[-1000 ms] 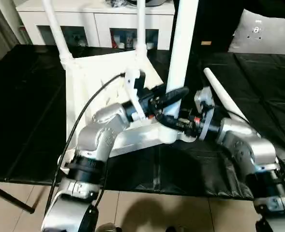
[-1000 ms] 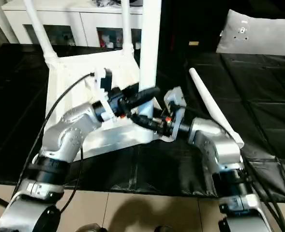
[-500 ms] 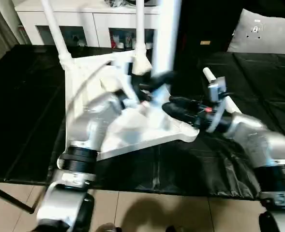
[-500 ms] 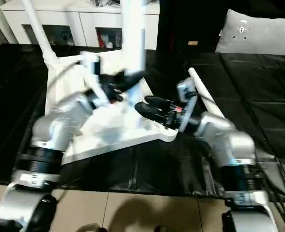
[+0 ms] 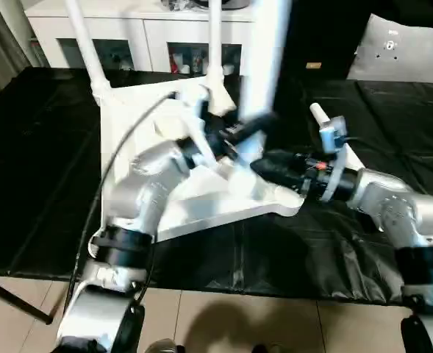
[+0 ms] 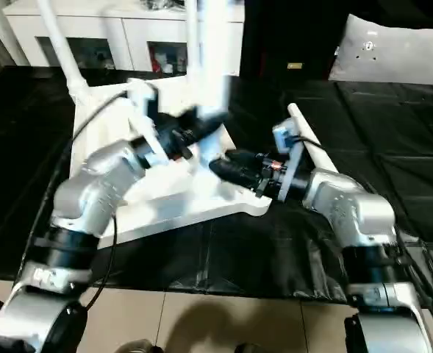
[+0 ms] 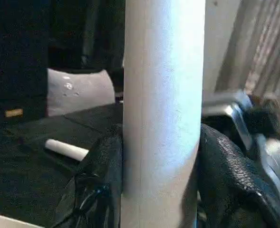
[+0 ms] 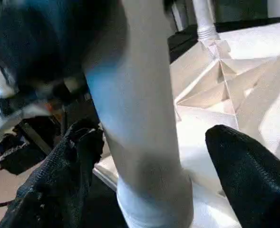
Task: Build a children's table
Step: Insert table leg to table base
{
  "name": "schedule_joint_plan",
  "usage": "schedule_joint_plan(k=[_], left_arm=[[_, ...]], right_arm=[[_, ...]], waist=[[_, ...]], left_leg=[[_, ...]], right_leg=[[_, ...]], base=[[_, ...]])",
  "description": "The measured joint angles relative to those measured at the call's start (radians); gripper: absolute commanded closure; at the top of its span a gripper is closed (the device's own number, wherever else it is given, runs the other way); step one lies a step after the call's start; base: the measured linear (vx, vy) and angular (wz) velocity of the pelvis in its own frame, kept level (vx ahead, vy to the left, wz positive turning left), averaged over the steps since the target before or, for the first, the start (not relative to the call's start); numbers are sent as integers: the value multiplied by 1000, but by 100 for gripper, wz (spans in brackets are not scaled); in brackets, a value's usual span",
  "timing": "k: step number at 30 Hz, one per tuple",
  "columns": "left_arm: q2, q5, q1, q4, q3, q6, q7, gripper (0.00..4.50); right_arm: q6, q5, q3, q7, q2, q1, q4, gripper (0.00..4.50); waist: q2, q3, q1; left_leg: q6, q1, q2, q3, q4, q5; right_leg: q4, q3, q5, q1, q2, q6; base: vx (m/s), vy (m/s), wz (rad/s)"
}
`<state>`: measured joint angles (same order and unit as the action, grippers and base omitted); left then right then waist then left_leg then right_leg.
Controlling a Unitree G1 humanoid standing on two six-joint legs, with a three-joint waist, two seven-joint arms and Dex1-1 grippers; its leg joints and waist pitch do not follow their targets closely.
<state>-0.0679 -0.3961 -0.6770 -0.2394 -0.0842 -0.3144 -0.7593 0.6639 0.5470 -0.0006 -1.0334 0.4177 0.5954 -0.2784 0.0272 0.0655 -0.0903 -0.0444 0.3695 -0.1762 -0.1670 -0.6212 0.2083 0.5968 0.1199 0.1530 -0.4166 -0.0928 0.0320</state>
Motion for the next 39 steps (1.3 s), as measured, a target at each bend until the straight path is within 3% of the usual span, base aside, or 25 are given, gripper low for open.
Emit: schedule_joint_plan(k=[10, 12, 30, 39], left_arm=[[-10, 30, 12, 26, -43, 16, -21, 265], [-11, 30, 12, 27, -43, 16, -22, 265], [4, 42, 18, 42, -71, 16, -21, 265], [-2, 51, 18, 42, -75, 17, -21, 265]], right_arm=[[-18, -33, 38, -40, 1, 26, -39, 57], [-26, -42, 49, -44, 0, 26, -41, 95], [-89, -87, 74, -66, -15, 26, -60, 95], [-107, -93, 85, -77, -15, 26, -79, 173]], waist=[[-1, 0, 0], [-1, 0, 0], [-1, 0, 0], [-2, 0, 0]], left_leg=[[0, 0, 0, 0, 0, 0], [0, 0, 0, 0, 0, 0], [0, 0, 0, 0, 0, 0], [0, 0, 0, 0, -1, 0]], right_leg=[[0, 0, 0, 0, 0, 0], [0, 0, 0, 0, 0, 0], [1, 0, -1, 0, 0, 0], [1, 0, -1, 0, 0, 0]], base=[[0, 0, 0], [0, 0, 0], [0, 0, 0], [0, 0, 0]])
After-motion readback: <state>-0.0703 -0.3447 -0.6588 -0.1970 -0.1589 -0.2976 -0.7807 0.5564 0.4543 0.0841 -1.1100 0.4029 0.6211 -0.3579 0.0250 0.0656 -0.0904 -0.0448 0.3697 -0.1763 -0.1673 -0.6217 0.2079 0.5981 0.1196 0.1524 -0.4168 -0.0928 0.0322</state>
